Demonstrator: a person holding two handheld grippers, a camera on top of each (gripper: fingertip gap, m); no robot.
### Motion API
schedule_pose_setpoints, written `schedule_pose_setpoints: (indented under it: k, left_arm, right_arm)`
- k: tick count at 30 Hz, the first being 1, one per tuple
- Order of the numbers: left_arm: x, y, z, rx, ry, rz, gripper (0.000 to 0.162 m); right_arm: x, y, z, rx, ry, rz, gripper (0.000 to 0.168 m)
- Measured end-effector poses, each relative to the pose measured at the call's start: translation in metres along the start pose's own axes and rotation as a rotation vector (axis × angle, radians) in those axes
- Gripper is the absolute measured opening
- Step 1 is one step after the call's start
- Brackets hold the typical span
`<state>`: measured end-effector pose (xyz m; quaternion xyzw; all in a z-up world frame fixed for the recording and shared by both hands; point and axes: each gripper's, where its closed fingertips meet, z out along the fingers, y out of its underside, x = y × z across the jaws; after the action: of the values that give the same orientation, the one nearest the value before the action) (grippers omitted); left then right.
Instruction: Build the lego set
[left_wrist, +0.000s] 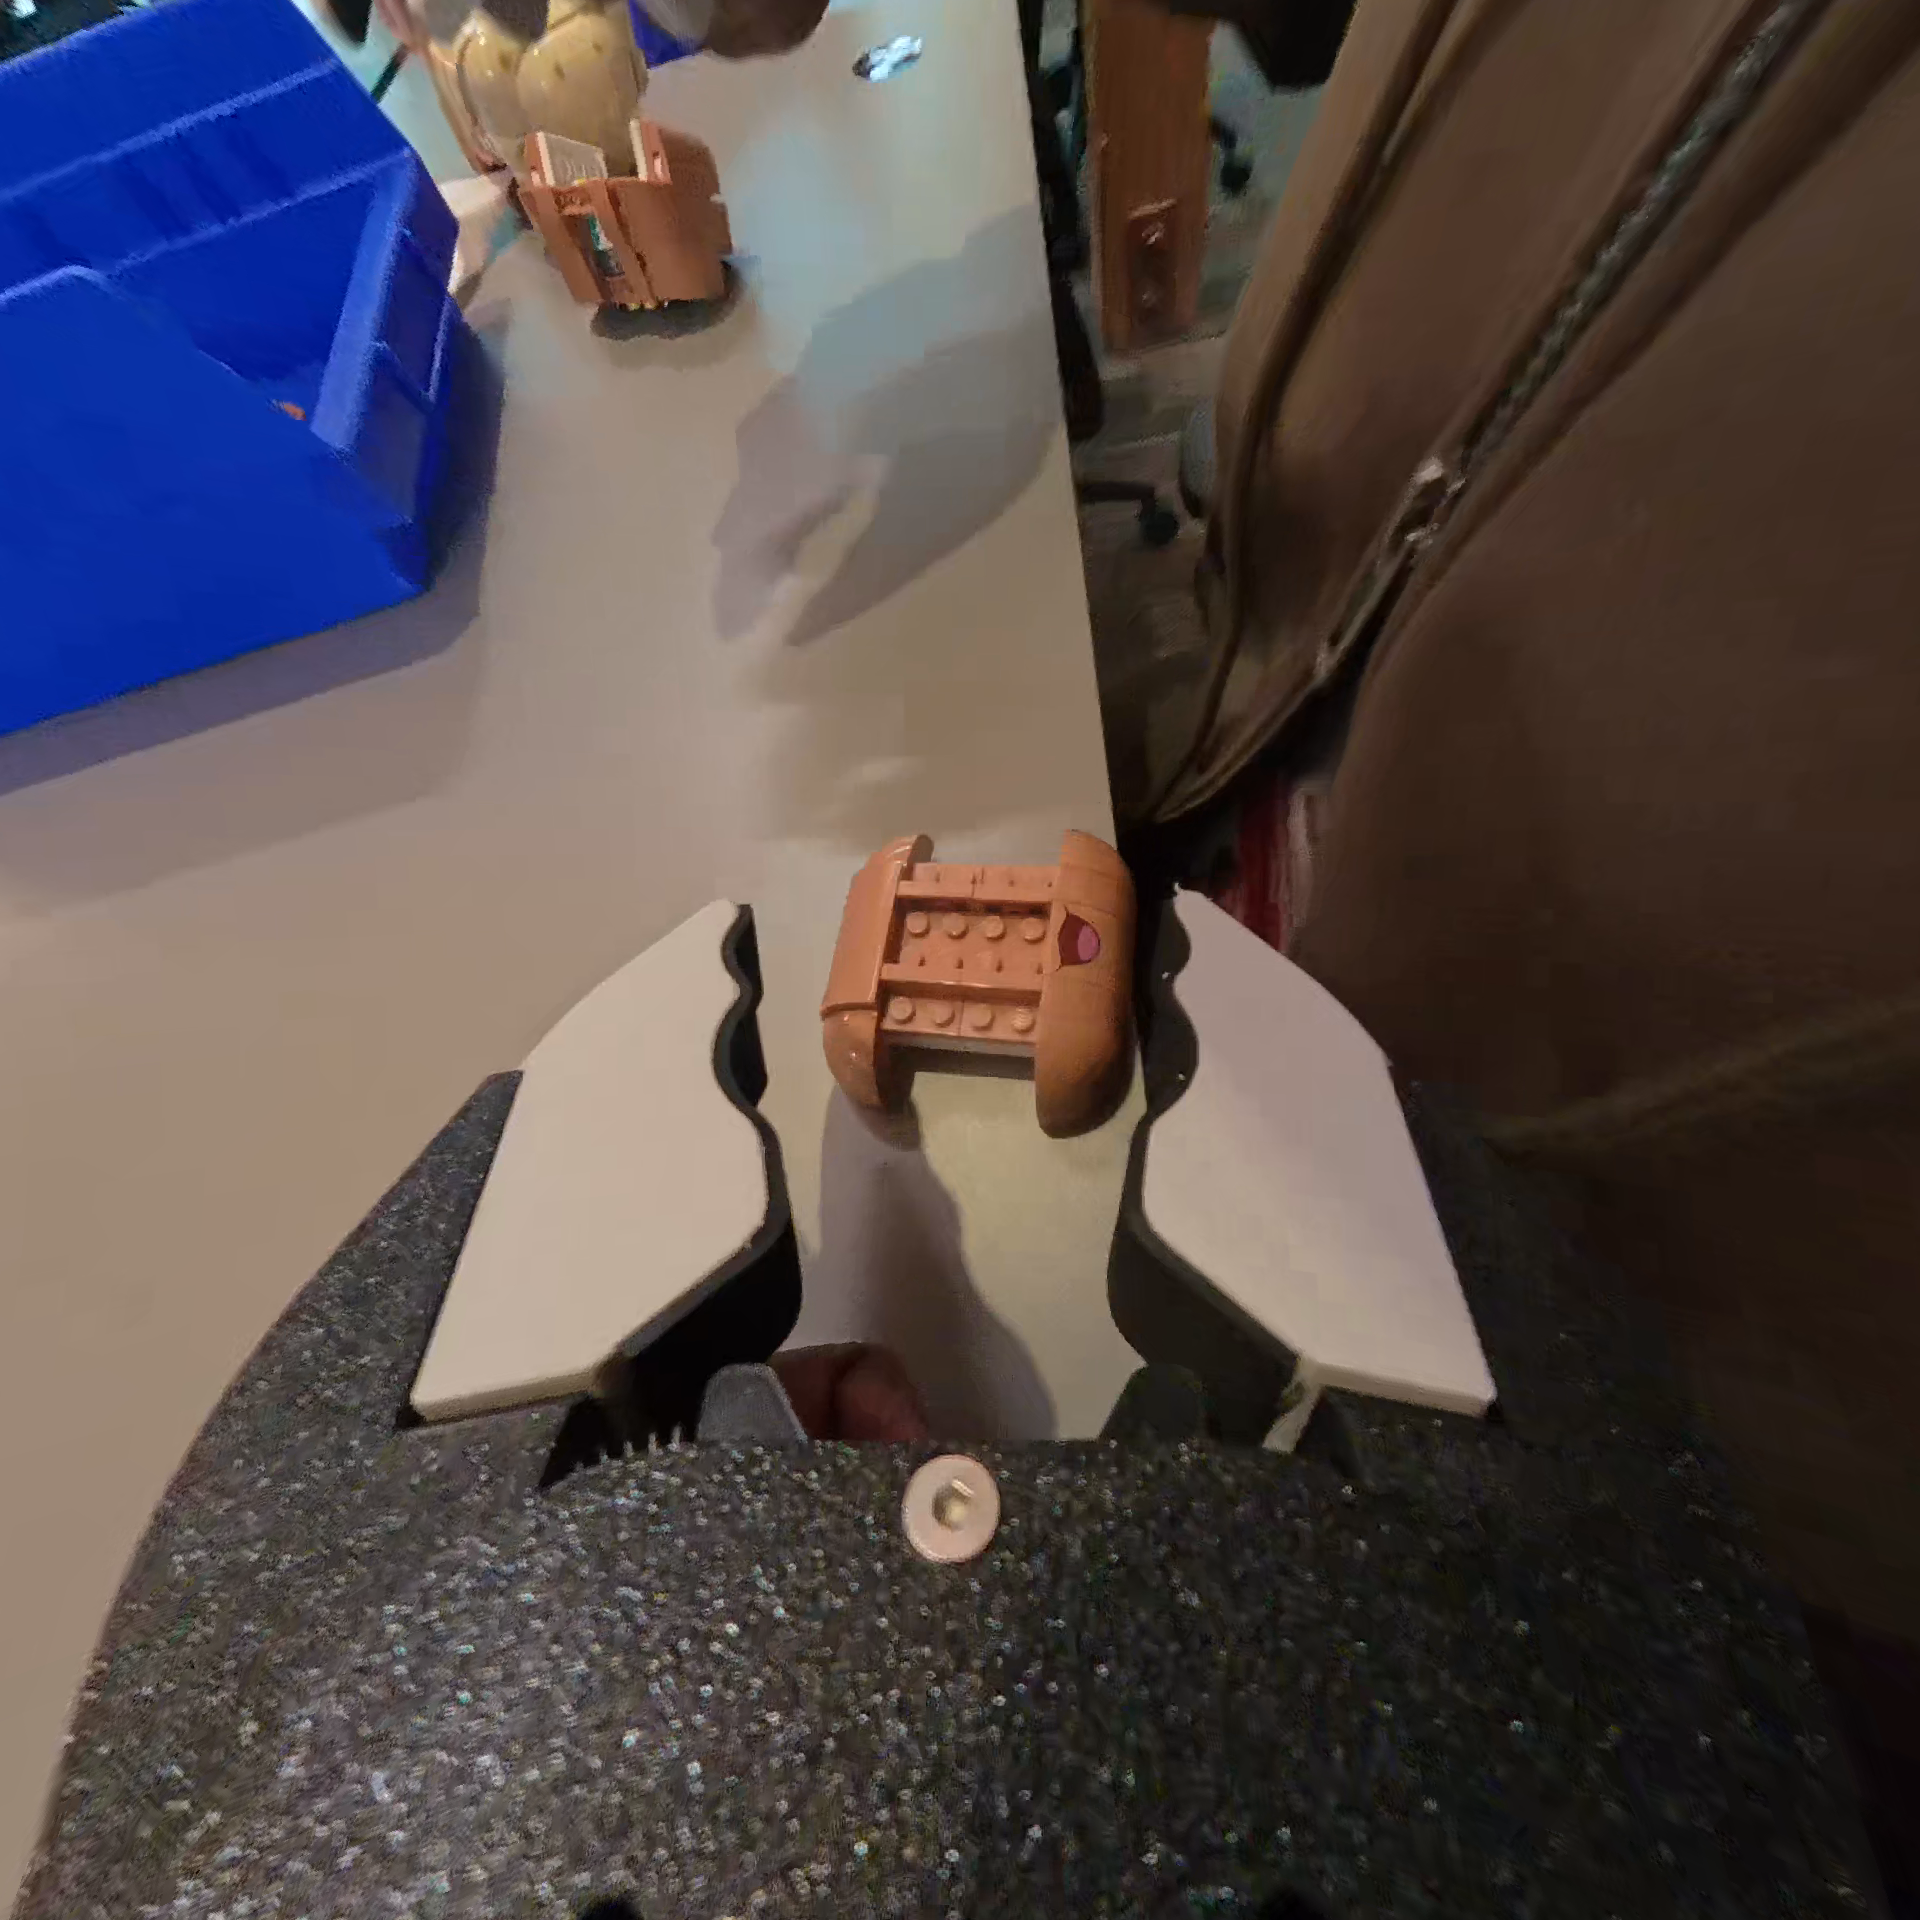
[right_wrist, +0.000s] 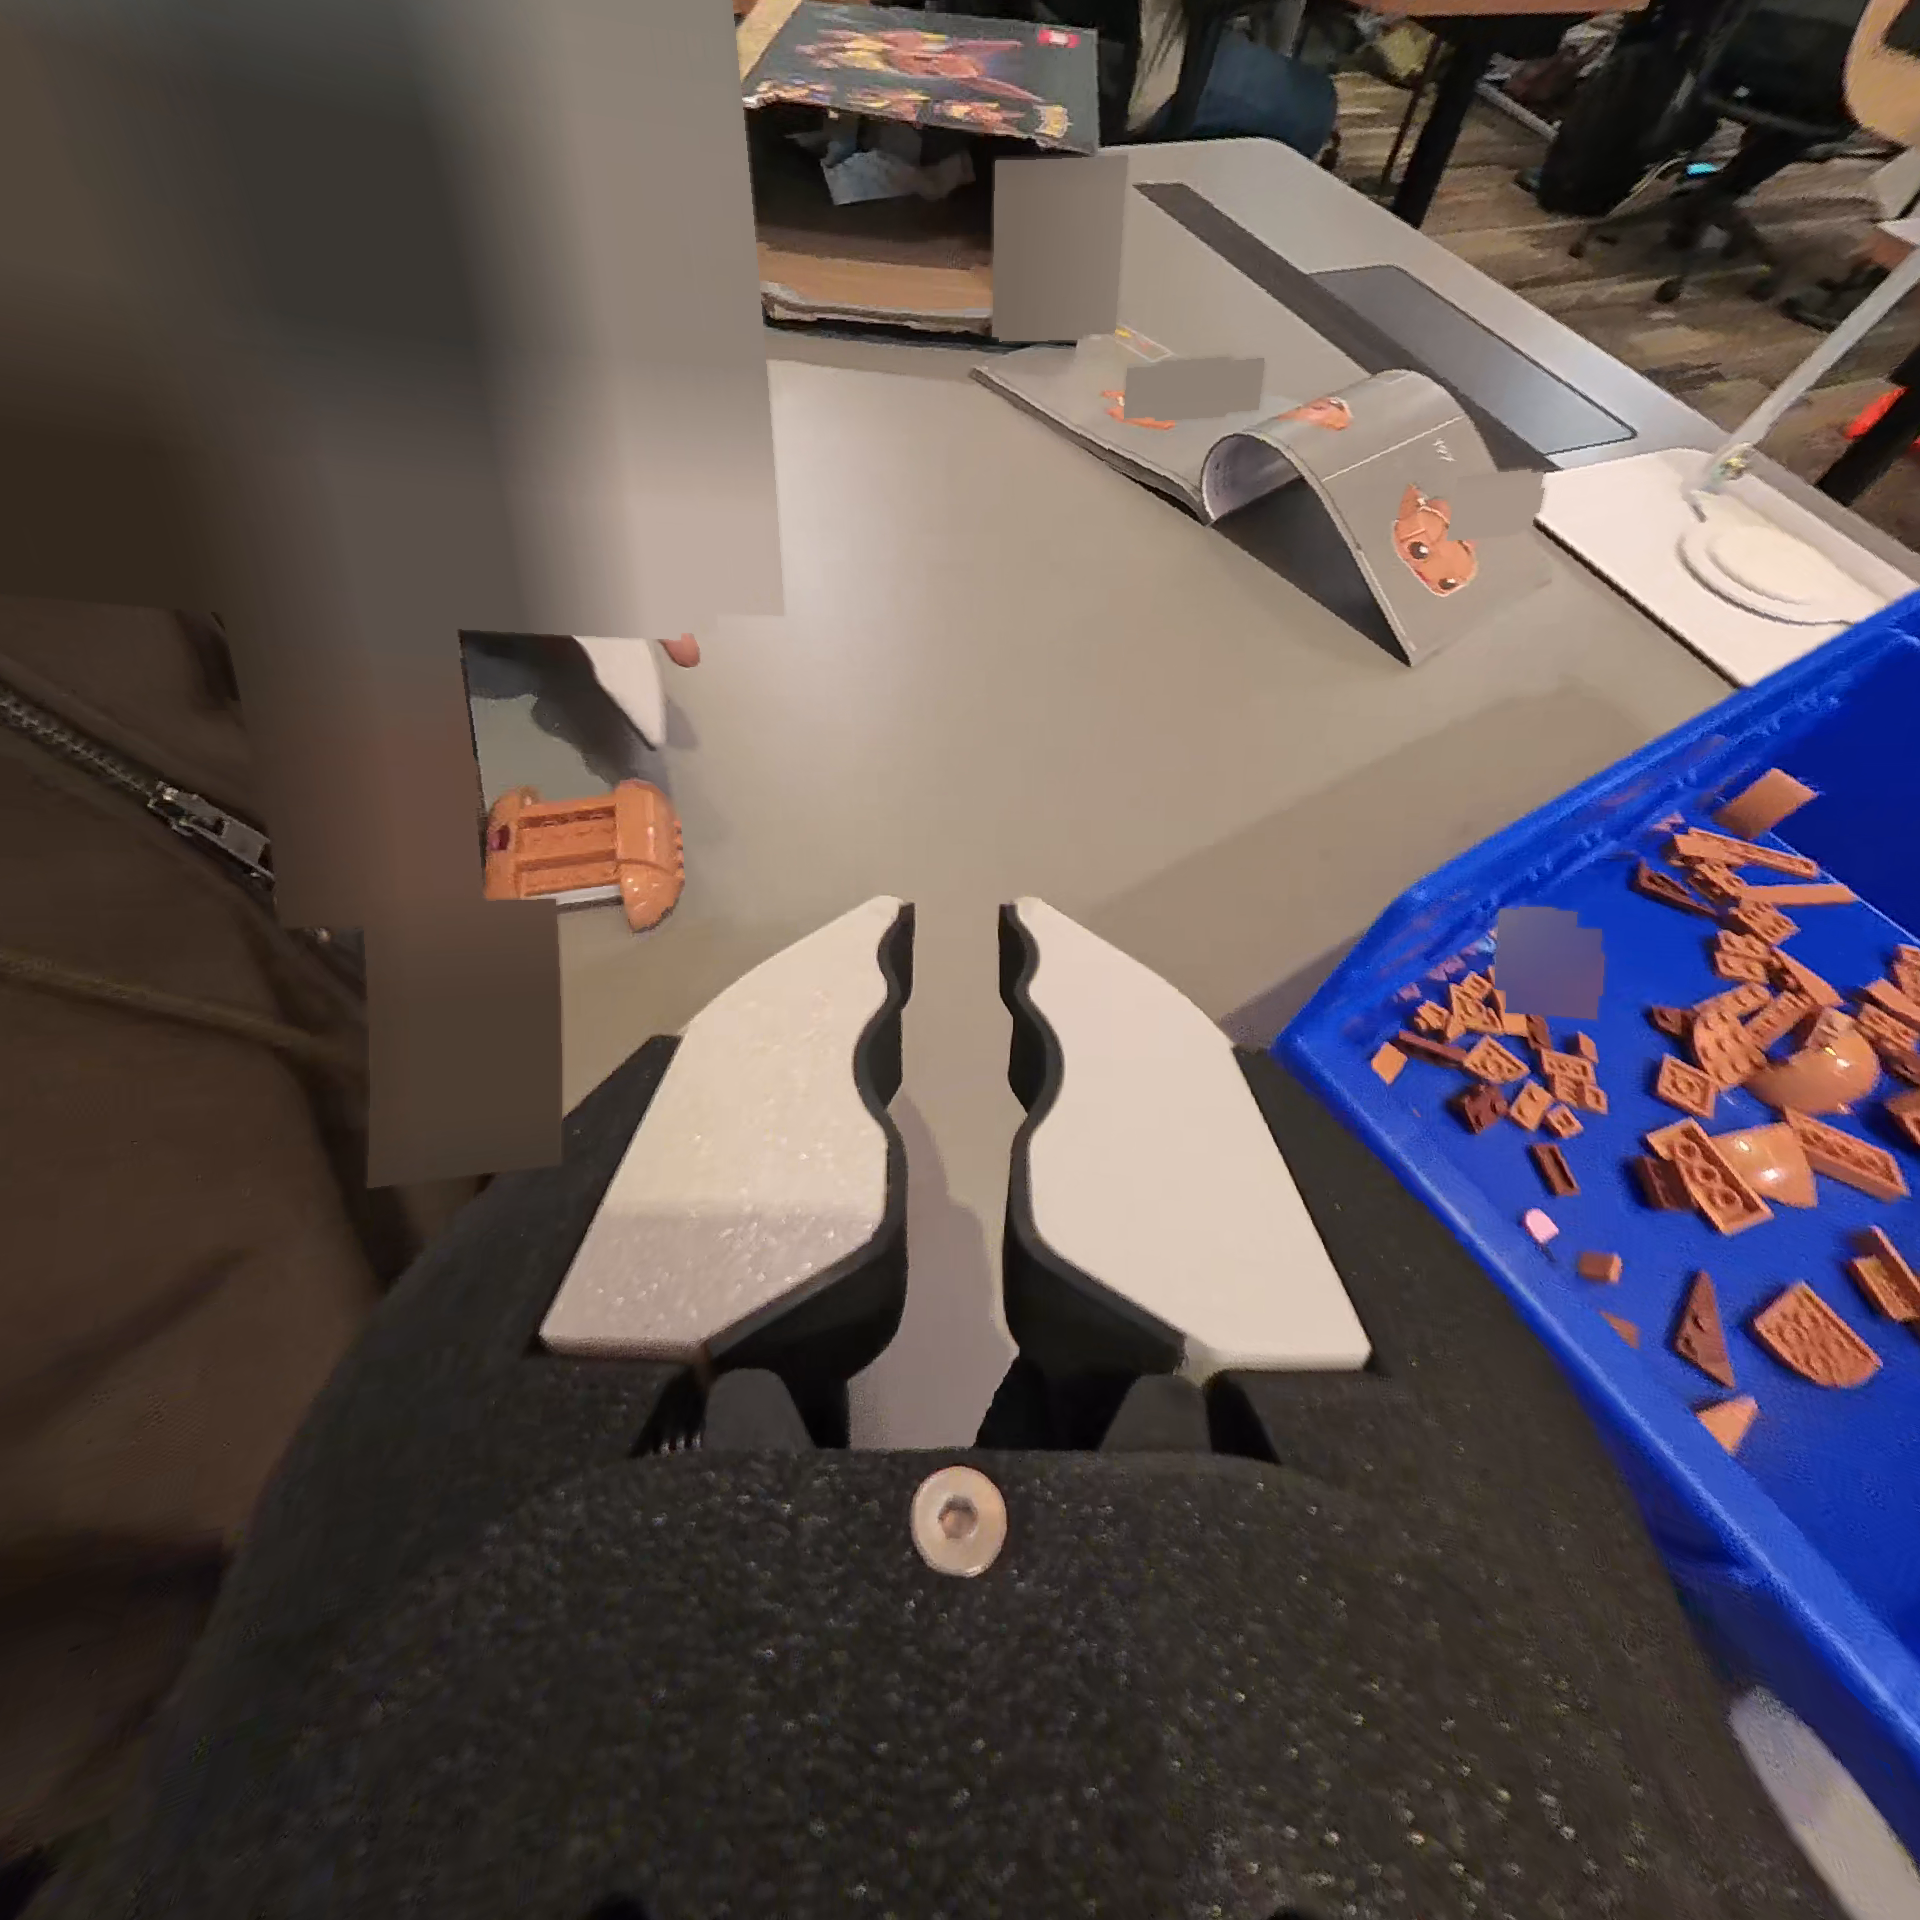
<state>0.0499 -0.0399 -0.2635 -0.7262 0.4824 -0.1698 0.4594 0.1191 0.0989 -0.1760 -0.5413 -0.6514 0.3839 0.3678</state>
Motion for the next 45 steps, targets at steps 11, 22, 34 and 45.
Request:
schedule_pose_setpoints:
  k: [11, 22, 34, 45]
  left_arm:
    - [-0.049, 0.020, 0.023, -0.144, -0.240, -0.085, 0.068]
    - [-0.049, -0.029, 0.012, 0.023, -0.202, -0.192, 0.077]
    - [0.001, -0.068, 0.061, -0.042, -0.134, -0.157, 0.082]
    - [0.045, -0.114, 0.139, -0.047, 0.030, -0.063, 0.084]
  right_arm:
    - [-0.022, 0.024, -0.068, 0.036, 0.133, 0.034, 0.016]
    - [-0.070, 0.107, -0.180, 0.130, 0.354, 0.228, 0.016]
    - [-0.142, 0.221, -0.262, 0.252, 0.508, 0.425, 0.017]
    - [-0.202, 0.306, -0.315, 0.358, 0.628, 0.550, 0.017]
